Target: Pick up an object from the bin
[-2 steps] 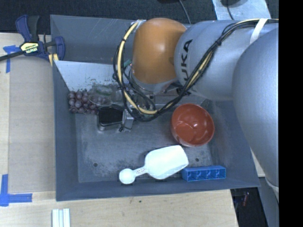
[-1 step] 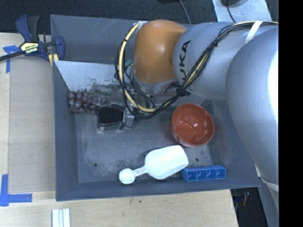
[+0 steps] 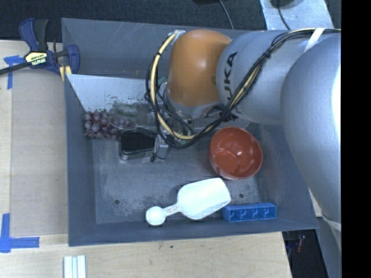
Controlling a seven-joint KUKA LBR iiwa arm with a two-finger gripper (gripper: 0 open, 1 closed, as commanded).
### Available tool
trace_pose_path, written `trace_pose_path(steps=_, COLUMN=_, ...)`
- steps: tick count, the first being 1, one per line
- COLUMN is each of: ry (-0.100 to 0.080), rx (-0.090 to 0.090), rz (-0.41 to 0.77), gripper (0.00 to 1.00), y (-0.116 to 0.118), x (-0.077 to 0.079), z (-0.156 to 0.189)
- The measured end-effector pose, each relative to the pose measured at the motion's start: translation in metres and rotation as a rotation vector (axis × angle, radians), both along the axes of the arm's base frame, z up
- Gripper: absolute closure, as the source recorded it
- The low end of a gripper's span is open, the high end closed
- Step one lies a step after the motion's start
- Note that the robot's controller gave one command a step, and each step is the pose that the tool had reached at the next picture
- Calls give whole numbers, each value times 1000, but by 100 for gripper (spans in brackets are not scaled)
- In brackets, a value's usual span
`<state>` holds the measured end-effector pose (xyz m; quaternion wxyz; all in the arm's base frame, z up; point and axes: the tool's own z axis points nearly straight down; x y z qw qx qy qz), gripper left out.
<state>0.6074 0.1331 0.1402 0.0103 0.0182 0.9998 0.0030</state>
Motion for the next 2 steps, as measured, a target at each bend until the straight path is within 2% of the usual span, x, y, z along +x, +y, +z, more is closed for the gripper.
trace_pose_path(steps=1, ry=-1, rx=3, rz=-148, gripper=0, y=-18, x=-6, z=9)
trace_pose_path(steps=2, ry=5, rx=1, rz=-187, gripper=0, y=-40, x=-12, z=-42)
